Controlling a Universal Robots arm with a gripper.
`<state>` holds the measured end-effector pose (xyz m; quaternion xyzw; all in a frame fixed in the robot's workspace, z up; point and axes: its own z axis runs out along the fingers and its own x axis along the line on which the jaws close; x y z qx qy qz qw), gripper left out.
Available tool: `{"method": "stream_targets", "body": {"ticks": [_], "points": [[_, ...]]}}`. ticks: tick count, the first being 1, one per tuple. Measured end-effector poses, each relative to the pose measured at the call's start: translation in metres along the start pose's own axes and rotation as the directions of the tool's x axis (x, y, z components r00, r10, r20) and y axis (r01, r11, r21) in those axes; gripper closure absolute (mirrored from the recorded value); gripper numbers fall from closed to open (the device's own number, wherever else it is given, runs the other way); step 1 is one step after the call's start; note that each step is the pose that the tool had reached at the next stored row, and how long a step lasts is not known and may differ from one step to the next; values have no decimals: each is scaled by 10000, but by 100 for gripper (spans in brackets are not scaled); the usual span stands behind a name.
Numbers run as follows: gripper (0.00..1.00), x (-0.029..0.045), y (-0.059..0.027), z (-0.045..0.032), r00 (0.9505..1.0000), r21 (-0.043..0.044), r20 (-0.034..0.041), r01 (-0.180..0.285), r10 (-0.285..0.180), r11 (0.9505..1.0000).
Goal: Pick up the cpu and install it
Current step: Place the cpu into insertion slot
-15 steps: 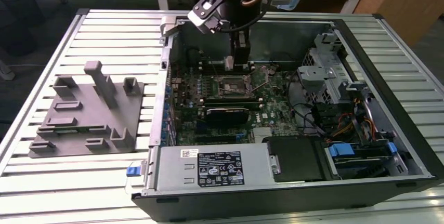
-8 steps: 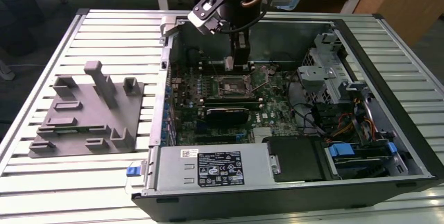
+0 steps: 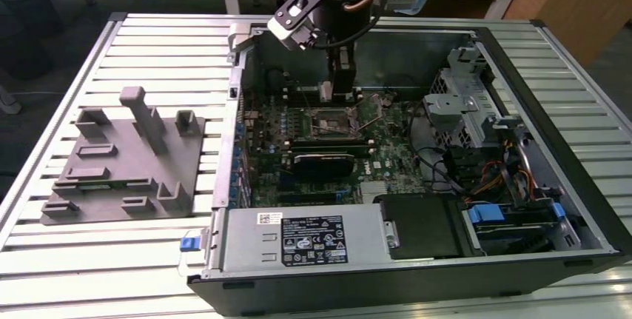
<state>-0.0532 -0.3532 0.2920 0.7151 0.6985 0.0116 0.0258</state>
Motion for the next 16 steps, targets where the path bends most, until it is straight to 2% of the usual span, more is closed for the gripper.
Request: {"method": "stream_targets", "body": {"ticks": [16], "points": [[46, 40, 2, 24, 10000, 0, 16, 0, 0, 10000]]}}
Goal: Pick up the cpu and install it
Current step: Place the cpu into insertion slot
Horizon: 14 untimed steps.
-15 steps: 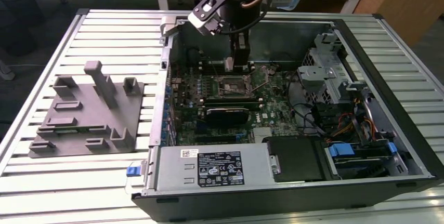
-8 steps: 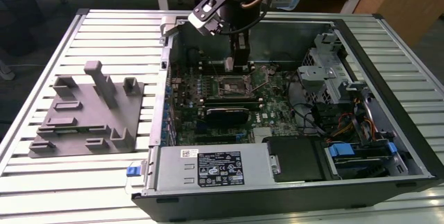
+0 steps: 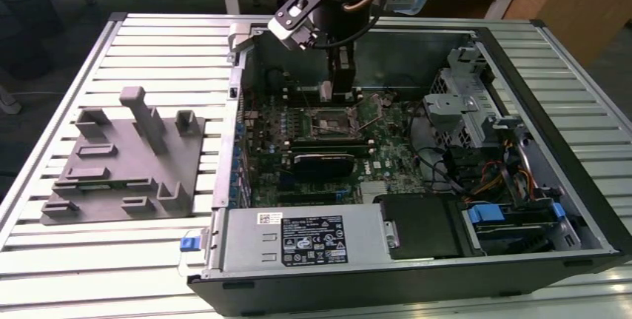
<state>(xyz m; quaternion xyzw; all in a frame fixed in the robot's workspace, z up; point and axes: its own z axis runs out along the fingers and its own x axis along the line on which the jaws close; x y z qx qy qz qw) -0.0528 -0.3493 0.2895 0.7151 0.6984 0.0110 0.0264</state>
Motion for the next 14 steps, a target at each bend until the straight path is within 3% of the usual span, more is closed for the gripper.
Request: {"method": "stream_targets", "body": {"ticks": [8, 14], "points": [[46, 41, -1, 15, 10000, 0, 38, -33, 33, 10000], [46, 44, -3, 67, 10000, 0, 38, -32, 32, 10000]]}}
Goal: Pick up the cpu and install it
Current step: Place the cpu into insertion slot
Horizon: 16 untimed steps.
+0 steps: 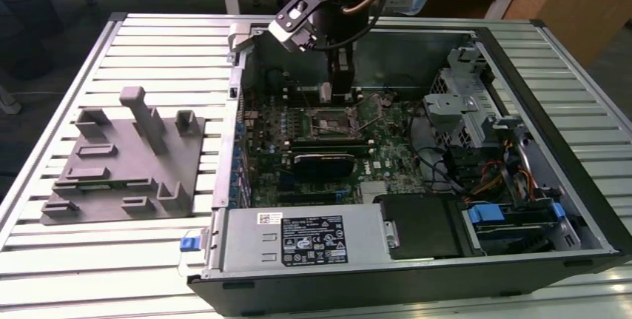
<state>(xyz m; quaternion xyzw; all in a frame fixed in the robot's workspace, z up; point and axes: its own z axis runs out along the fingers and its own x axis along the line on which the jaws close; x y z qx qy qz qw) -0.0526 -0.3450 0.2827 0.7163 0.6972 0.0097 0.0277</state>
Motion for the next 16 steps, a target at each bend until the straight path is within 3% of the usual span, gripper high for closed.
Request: {"method": "stream_targets", "body": {"ticks": [5, 16], "points": [[46, 2, 1, 49, 10000, -1, -2, 7, -7, 10000], [46, 3, 2, 83, 10000, -1, -2, 8, -8, 10000]]}}
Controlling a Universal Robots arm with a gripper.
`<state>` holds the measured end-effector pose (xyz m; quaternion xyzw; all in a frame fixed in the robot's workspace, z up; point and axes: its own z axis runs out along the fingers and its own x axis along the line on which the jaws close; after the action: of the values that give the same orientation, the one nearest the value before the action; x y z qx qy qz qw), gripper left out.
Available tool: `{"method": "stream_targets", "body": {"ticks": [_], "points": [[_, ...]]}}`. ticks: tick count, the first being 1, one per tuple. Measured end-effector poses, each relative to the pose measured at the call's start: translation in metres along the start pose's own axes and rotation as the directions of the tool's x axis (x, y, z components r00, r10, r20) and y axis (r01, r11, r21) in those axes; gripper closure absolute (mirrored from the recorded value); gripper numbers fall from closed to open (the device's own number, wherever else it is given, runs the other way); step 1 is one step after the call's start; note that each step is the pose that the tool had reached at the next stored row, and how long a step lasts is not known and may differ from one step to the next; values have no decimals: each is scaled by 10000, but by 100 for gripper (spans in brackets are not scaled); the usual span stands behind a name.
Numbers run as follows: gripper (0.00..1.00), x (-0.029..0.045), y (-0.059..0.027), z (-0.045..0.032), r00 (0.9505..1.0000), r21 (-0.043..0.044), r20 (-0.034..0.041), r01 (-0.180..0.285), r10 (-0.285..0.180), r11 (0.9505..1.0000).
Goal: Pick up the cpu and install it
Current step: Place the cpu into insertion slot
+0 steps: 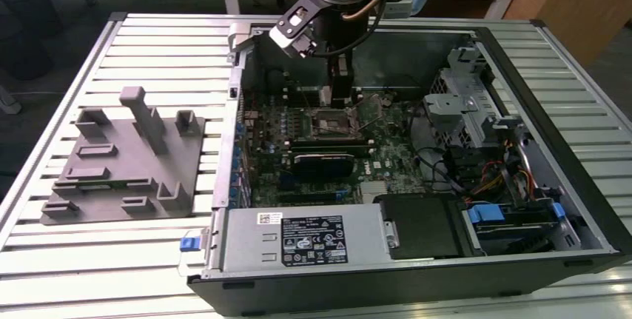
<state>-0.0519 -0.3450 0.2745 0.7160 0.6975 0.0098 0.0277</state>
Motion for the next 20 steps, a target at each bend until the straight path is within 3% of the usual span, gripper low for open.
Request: {"method": "stream_targets", "body": {"ticks": [12, 20], "points": [[46, 7, 12, 51, 10000, 1, 1, 3, -3, 10000], [46, 52, 26, 144, 9998, -4, -9, 184, -184, 9998]]}}
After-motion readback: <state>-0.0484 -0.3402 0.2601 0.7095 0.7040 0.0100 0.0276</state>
